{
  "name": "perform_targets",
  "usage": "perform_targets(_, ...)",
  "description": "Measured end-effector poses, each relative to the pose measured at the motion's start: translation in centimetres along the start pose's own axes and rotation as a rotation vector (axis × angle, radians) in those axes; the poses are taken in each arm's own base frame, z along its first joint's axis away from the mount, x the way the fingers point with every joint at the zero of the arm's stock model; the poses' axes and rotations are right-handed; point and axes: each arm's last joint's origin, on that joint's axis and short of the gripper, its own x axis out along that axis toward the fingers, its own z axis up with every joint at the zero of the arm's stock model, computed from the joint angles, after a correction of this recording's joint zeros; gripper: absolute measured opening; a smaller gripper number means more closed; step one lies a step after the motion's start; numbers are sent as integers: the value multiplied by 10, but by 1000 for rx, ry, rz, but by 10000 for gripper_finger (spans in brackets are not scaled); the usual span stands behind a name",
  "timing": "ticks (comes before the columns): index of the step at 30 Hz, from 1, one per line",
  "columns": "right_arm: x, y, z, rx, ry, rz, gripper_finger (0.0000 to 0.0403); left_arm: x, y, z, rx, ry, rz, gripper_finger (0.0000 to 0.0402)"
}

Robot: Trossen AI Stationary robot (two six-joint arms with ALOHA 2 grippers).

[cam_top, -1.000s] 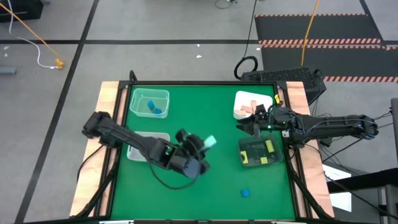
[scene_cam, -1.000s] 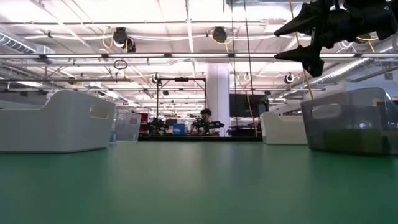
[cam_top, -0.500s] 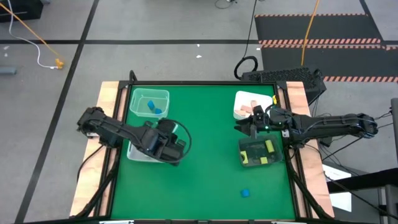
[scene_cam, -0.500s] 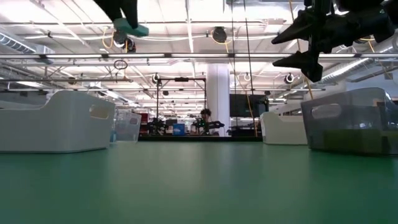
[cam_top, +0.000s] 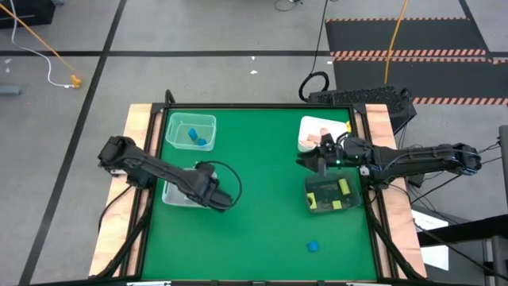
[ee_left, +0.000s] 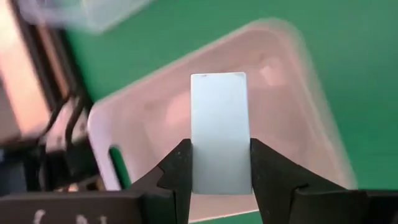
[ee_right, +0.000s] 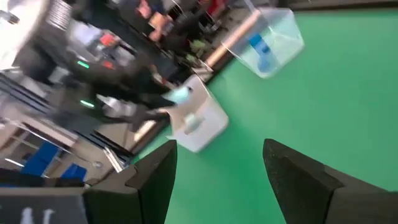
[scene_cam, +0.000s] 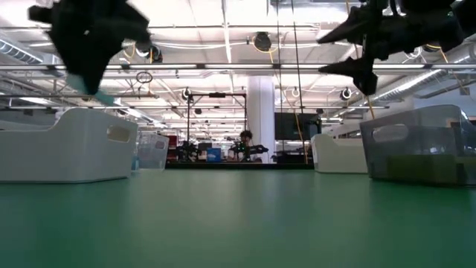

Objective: Sort & place blocks by color
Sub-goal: Put the light blue block into the gray bin

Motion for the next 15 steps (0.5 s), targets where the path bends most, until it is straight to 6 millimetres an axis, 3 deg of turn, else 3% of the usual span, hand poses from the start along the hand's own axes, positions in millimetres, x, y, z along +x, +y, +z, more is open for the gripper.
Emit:
perform_targets(4,0,6,5,-31,-41,80,228,21,2,-8,-62,74,63,126)
perform_targets(9,-1,10,8,-76,-53,118,228,40,-8,-13,-72,101,-17,126)
perform_targets(15,1,19,14,-144,-18,103,228,54,-18,-16,-102,101,-107,175)
